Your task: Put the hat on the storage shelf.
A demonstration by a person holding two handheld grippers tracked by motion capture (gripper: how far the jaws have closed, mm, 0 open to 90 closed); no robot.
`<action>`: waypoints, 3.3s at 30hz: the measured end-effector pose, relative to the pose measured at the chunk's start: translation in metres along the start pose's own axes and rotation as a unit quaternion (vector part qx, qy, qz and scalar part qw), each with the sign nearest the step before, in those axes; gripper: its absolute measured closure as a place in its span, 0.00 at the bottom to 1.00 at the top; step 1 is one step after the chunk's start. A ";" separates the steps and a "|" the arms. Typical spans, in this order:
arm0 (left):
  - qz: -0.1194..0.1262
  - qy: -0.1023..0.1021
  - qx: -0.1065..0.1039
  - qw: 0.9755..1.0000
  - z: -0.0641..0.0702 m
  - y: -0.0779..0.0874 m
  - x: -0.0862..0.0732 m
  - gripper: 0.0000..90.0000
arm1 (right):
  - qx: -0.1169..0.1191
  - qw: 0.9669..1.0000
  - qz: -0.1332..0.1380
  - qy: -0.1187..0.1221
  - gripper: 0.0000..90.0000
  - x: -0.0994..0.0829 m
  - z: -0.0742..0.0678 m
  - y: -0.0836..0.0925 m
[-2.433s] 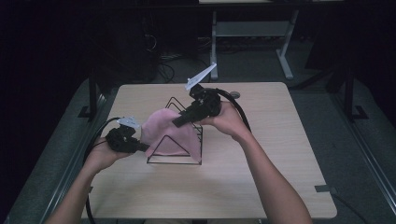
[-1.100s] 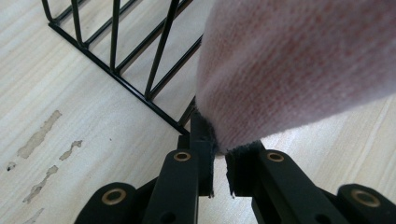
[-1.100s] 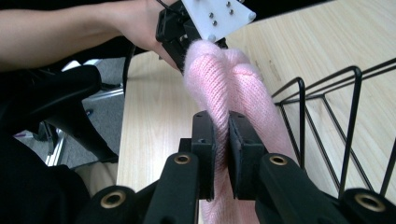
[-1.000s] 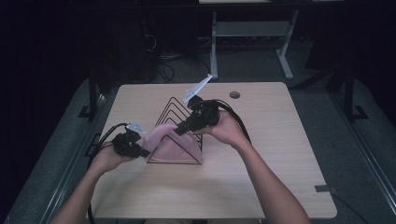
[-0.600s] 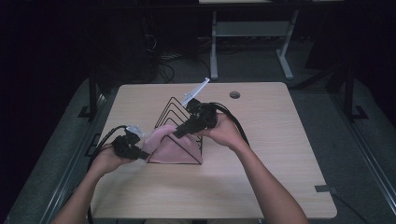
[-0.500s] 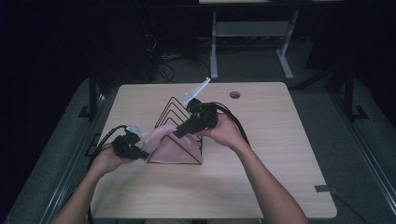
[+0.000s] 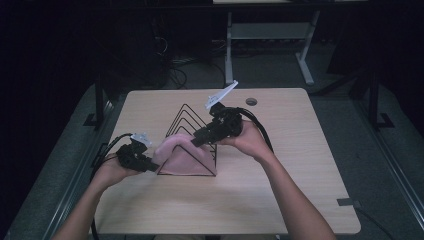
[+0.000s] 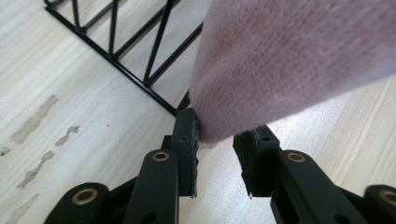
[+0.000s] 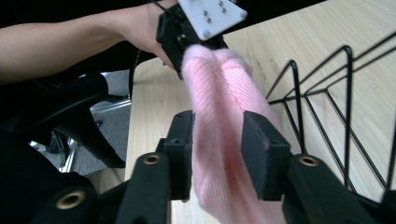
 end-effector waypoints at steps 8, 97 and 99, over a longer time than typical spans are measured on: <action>0.007 0.001 0.002 1.000 0.001 0.008 0.000 0.73 | -0.029 0.999 0.005 -0.014 0.53 -0.013 0.006 0.010; 0.033 0.036 0.001 0.999 0.006 0.017 -0.023 0.40 | -0.218 0.952 0.032 -0.213 0.30 -0.233 0.027 0.129; 0.034 0.037 0.002 0.999 0.008 0.017 -0.024 0.40 | -0.220 0.951 0.034 -0.216 0.30 -0.239 0.025 0.131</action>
Point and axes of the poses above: each handheld gripper's, and its own axes: y roughly backward along the jaws, x roughly out of its top, z roughly to its right, the point moved 8 cm from there along -y, roughly forward along the jaws, and after that the axes turned 7 degrees about x, right-handed, at the moved point
